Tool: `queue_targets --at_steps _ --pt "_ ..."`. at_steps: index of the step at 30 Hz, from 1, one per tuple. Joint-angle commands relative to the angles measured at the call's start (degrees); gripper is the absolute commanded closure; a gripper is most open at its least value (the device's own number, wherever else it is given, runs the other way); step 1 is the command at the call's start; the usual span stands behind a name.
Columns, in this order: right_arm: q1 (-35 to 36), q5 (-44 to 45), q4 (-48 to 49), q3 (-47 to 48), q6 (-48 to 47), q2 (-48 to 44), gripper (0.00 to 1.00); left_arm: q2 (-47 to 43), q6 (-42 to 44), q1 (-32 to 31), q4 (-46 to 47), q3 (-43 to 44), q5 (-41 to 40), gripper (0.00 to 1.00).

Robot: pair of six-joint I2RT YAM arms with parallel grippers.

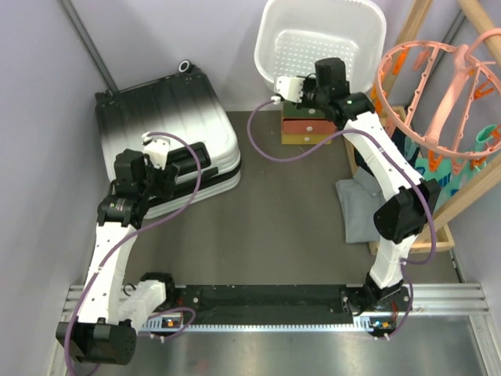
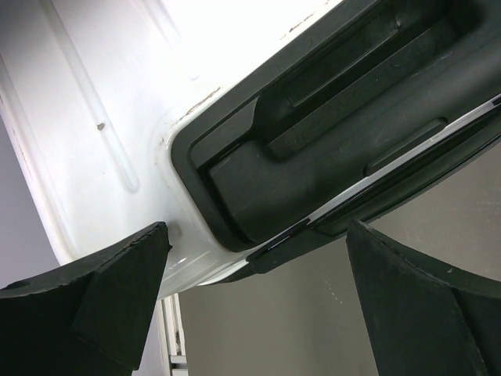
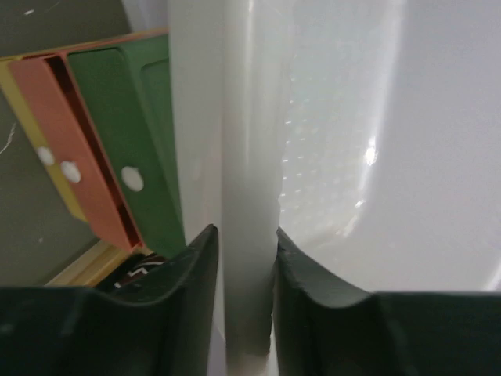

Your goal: Open, take out, and arrange the luggage

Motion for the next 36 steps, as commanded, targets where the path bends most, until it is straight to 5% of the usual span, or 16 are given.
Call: queue_targets --at_steps 1,10,13,15,27,36 --pt "-0.2 -0.9 11.6 1.0 -1.4 -2.3 0.61 1.3 -1.2 0.3 -1.0 -0.1 1.2 0.01" --pt "-0.1 -0.2 14.8 0.0 -0.1 -2.6 0.48 1.0 -0.7 0.3 -1.4 -0.1 0.8 0.01" --pt "0.8 0.1 18.3 -0.7 2.4 -4.1 0.28 1.2 -0.7 0.3 -0.8 -0.1 0.1 0.01" --pt "1.7 0.4 20.7 -1.0 4.2 -5.0 0.02 1.5 -1.0 0.3 -0.1 0.2 -1.6 0.01" --pt "19.7 1.9 20.9 -1.6 20.7 -12.1 0.01 3.9 -2.4 0.4 -0.8 8.2 -6.9 0.01" --pt "27.2 -29.9 14.5 -3.5 35.5 -5.1 0.06 7.1 -7.5 3.7 -5.2 15.6 -6.0 0.01"
